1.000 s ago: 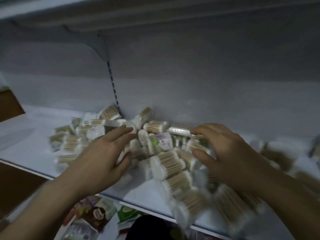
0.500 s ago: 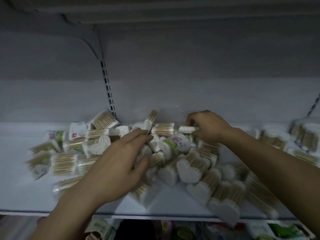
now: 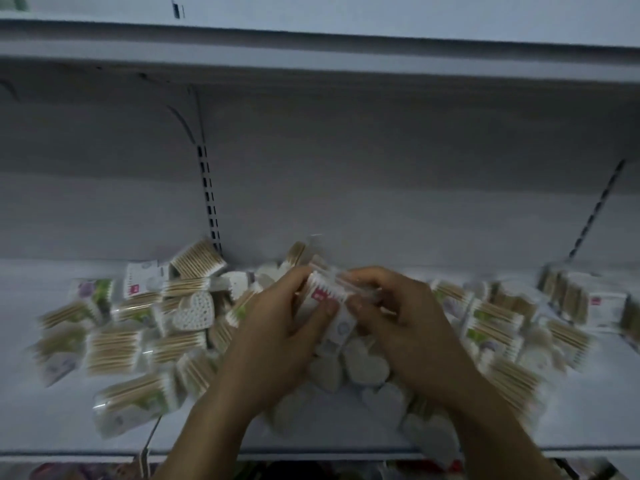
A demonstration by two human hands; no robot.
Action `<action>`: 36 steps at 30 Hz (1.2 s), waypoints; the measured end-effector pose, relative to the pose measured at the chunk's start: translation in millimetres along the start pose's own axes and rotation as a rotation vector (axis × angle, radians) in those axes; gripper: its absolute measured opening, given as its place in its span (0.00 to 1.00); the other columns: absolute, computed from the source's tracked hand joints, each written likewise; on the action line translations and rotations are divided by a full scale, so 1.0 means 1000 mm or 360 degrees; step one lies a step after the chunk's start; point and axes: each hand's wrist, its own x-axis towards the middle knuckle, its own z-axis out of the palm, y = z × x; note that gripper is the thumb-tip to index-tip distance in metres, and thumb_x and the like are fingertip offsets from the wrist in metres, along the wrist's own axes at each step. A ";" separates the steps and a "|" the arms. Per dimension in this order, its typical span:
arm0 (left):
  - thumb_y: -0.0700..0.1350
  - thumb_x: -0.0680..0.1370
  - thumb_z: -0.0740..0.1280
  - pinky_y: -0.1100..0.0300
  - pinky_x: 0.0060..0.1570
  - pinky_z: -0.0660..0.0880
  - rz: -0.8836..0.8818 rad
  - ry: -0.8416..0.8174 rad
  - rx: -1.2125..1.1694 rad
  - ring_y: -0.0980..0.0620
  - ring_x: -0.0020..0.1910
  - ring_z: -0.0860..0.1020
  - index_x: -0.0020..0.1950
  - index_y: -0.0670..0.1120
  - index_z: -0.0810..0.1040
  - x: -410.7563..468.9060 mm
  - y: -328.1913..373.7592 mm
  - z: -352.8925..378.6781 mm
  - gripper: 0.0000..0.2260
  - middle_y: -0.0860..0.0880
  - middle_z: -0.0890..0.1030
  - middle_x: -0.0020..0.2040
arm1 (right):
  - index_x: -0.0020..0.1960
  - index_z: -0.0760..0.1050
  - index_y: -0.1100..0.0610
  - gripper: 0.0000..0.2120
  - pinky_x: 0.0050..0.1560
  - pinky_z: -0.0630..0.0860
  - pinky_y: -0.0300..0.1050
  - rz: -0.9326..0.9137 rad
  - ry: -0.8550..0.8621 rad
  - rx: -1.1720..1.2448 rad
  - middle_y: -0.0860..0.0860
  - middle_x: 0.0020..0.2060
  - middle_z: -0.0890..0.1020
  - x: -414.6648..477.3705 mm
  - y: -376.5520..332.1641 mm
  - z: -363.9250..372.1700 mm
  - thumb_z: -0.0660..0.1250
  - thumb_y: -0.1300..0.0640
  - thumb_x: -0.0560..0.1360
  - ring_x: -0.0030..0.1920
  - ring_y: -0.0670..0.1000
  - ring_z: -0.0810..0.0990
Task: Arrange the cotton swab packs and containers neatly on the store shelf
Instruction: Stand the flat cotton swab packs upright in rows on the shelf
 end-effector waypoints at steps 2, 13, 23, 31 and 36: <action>0.48 0.80 0.69 0.51 0.42 0.80 -0.0092 0.0163 0.0000 0.57 0.44 0.83 0.53 0.53 0.81 -0.001 -0.008 -0.006 0.03 0.57 0.85 0.46 | 0.52 0.82 0.48 0.07 0.48 0.83 0.56 0.0104 0.0103 0.0217 0.43 0.47 0.85 0.001 0.002 0.011 0.67 0.57 0.78 0.47 0.48 0.84; 0.45 0.83 0.63 0.54 0.32 0.83 -0.0487 0.1046 -0.0573 0.56 0.40 0.84 0.55 0.50 0.74 -0.030 -0.032 -0.039 0.03 0.54 0.83 0.44 | 0.69 0.69 0.37 0.26 0.68 0.67 0.59 0.0479 -0.0655 -0.1006 0.52 0.66 0.73 0.110 0.014 0.075 0.57 0.53 0.73 0.67 0.62 0.68; 0.40 0.83 0.66 0.58 0.43 0.81 -0.0299 0.0909 -0.0277 0.58 0.44 0.82 0.60 0.58 0.73 -0.005 -0.042 -0.037 0.13 0.58 0.83 0.48 | 0.57 0.80 0.49 0.17 0.47 0.70 0.23 0.0082 0.0040 -0.0419 0.42 0.49 0.82 0.103 0.013 0.027 0.67 0.68 0.76 0.47 0.32 0.77; 0.51 0.78 0.64 0.54 0.50 0.79 -0.0336 0.0684 -0.0608 0.56 0.53 0.83 0.62 0.56 0.77 0.015 -0.026 -0.017 0.12 0.55 0.84 0.53 | 0.48 0.80 0.53 0.04 0.30 0.69 0.29 0.0321 -0.0355 0.0114 0.41 0.25 0.80 0.067 -0.029 0.005 0.67 0.56 0.80 0.27 0.38 0.77; 0.50 0.75 0.73 0.59 0.42 0.81 -0.0346 0.0513 -0.0570 0.55 0.47 0.85 0.61 0.49 0.76 0.015 -0.018 -0.008 0.17 0.53 0.86 0.50 | 0.59 0.72 0.53 0.09 0.31 0.73 0.37 0.0461 -0.0519 0.0310 0.49 0.29 0.83 0.063 -0.028 0.021 0.67 0.59 0.80 0.28 0.44 0.79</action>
